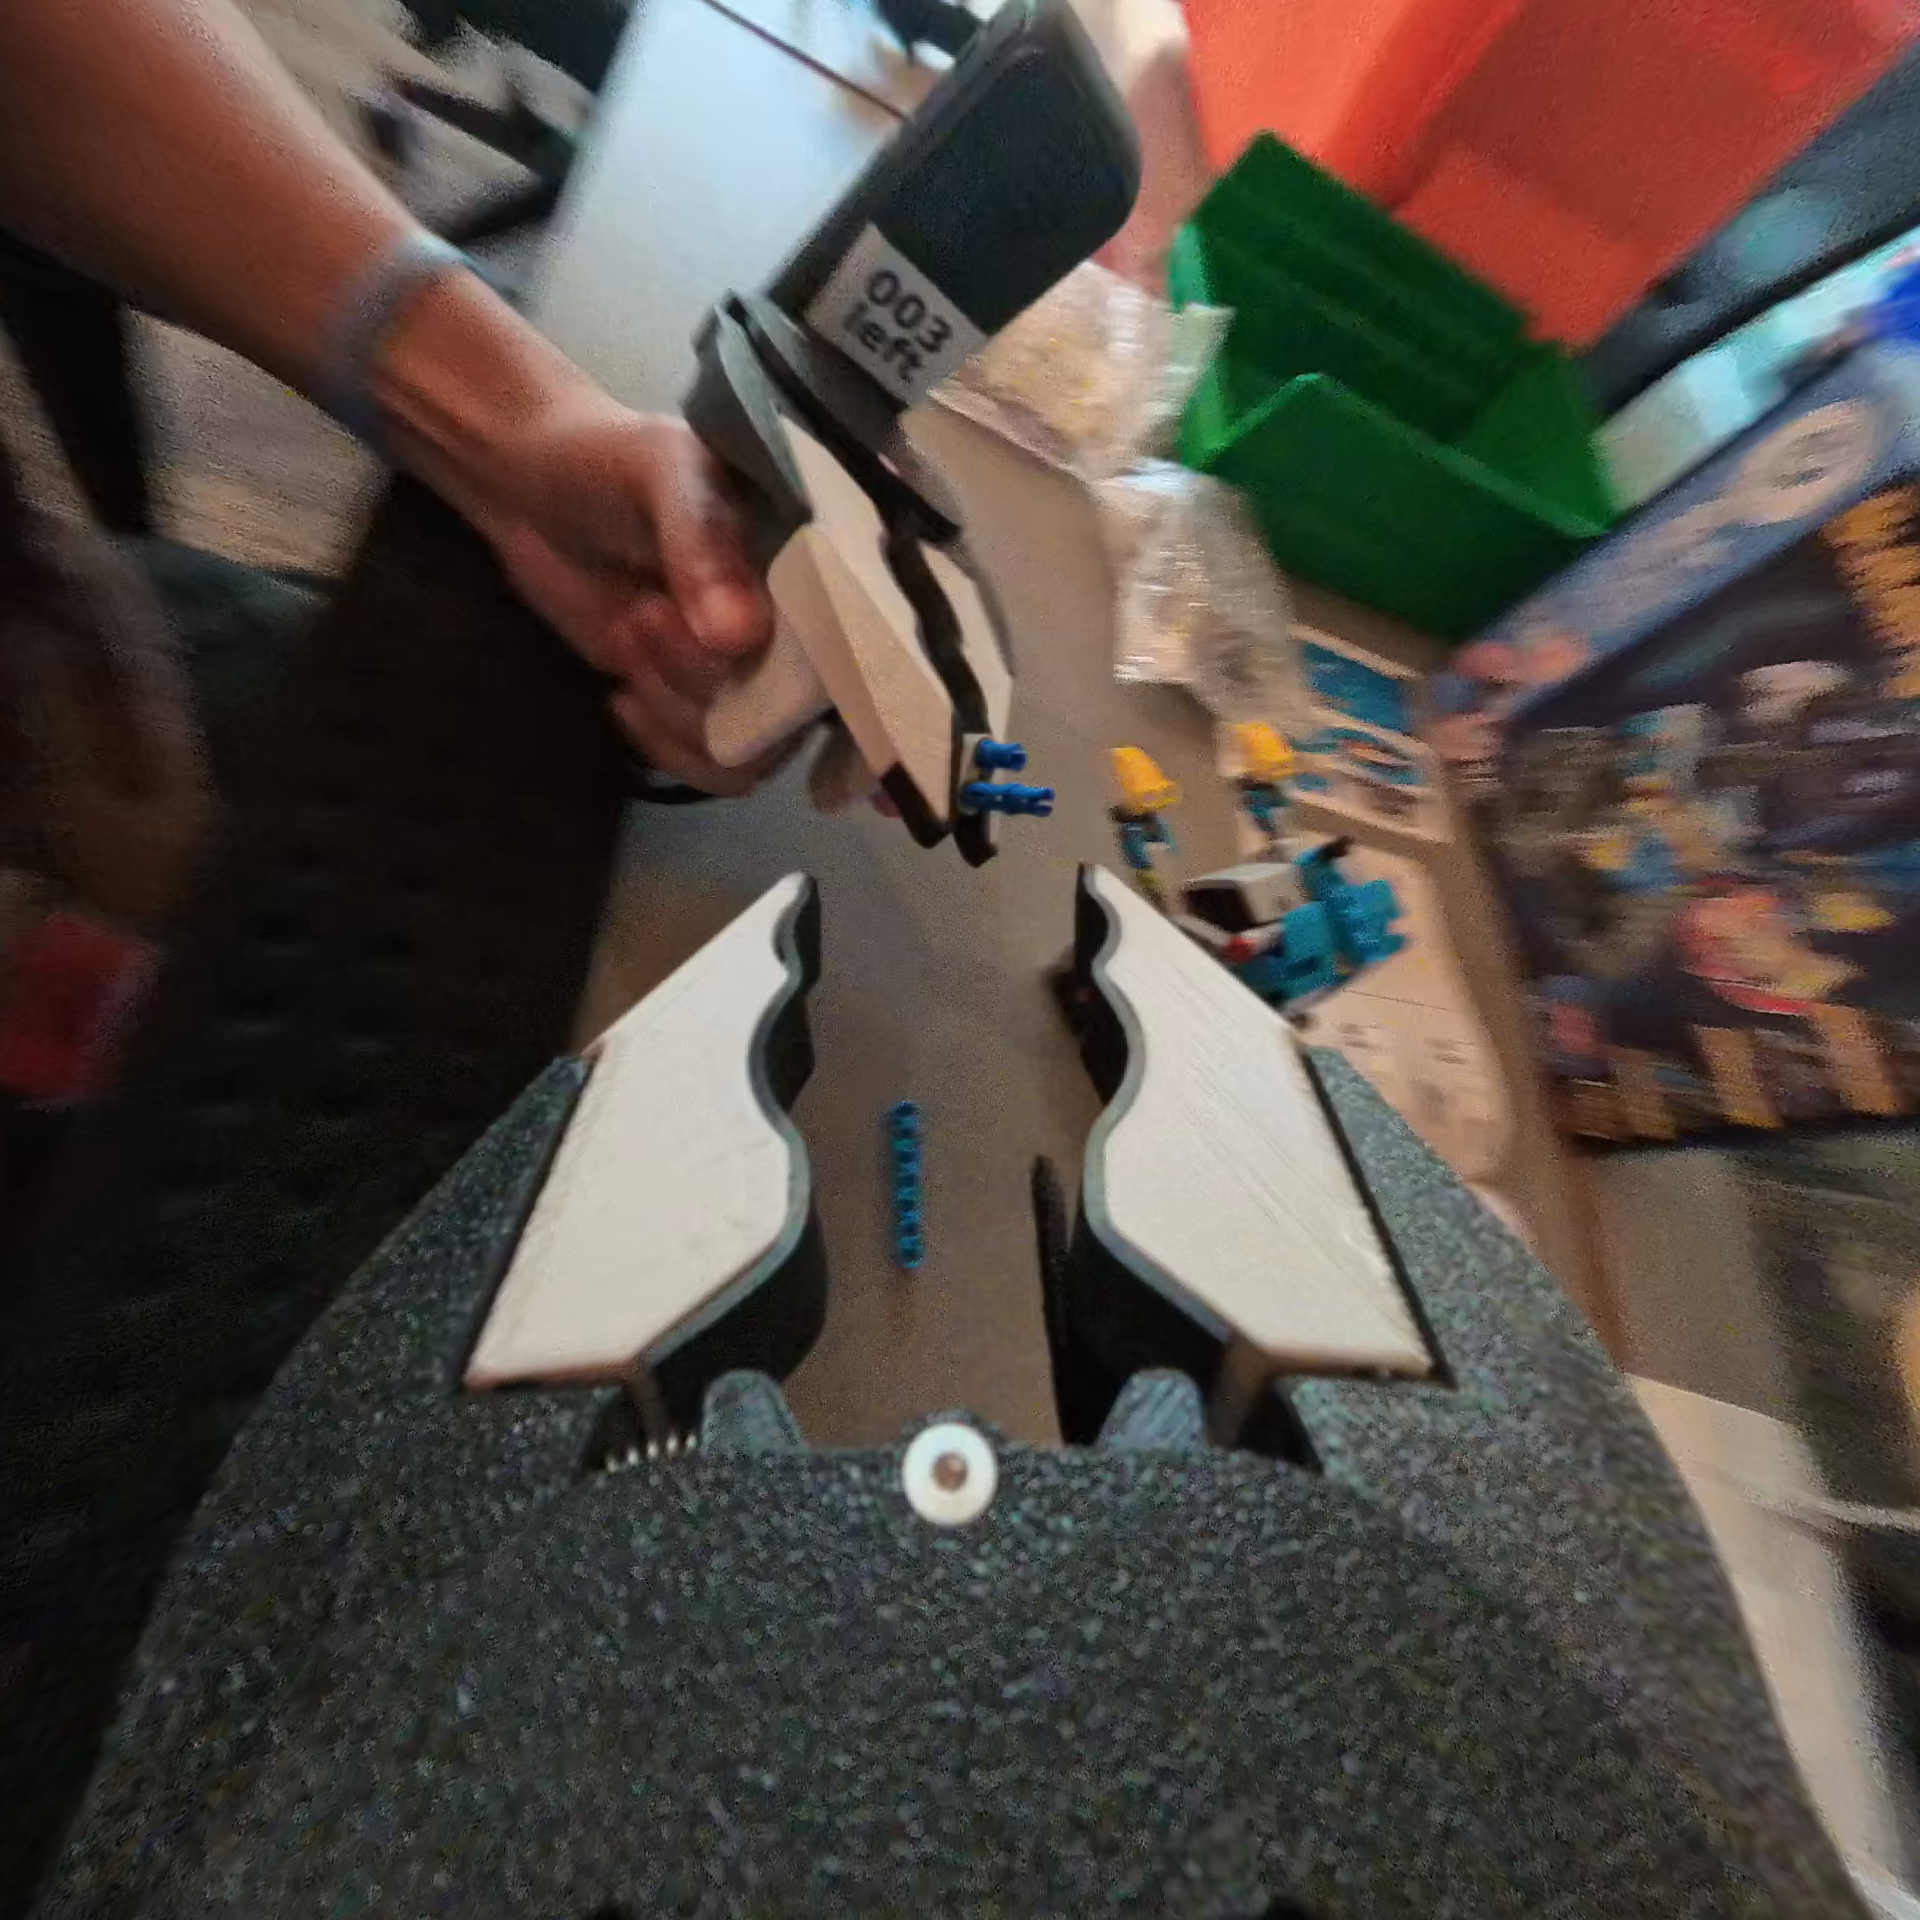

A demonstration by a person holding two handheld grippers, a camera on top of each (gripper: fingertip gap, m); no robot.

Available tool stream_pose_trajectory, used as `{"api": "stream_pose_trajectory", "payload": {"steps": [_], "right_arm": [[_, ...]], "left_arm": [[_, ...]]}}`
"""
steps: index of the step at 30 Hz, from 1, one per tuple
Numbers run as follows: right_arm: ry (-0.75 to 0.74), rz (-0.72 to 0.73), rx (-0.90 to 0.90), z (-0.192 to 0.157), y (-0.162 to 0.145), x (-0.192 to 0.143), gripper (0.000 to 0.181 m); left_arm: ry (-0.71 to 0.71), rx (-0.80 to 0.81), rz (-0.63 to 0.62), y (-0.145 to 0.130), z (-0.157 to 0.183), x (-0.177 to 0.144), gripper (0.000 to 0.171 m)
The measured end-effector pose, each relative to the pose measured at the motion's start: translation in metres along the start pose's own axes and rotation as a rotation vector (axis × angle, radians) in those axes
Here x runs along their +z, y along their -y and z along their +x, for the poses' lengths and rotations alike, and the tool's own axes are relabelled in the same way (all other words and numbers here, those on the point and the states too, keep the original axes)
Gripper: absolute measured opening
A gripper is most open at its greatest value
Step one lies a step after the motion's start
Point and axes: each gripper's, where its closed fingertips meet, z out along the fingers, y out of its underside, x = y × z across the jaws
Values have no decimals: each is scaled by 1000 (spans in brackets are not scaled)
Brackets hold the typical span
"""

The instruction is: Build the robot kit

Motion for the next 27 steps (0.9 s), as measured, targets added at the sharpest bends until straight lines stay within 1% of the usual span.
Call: {"api": "stream_pose_trajectory", "payload": {"steps": [2, 4, 7, 8, 12, 16, 18, 23, 25, 27], "right_arm": [[-185, 27, -86, 5, 7, 9, 48], [-329, 78, -127, 9, 12, 13, 45], [-465, 173, -132, 17, 19, 9, 37], [-480, 195, -133, 17, 21, 8, 35], [-477, 206, -131, 15, 20, 15, 33], [-467, 209, -115, 16, 16, 17, 33], [-429, 202, -86, 15, 12, 20, 26], [-449, 206, -85, 20, 2, 16, 26], [-427, 224, -67, 19, -2, 13, 26], [-416, 245, -77, 16, -4, 10, 26]], "left_arm": [[-40, -116, 38, 5, -2, -3, 6], [-81, -201, 69, 9, -2, -5, 6], [-123, -265, 79, 10, 0, -7, 6], [-139, -279, 79, 10, 1, -7, 6], [-158, -313, 64, 7, 2, -5, 6], [-143, -338, 58, 5, -3, -6, 6], [-123, -342, 53, 3, -6, -5, 6], [-92, -337, 63, 6, -11, -9, 24], [-80, -342, 63, 7, -15, -12, 21], [-83, -343, 38, 4, -15, -12, 17]]}}
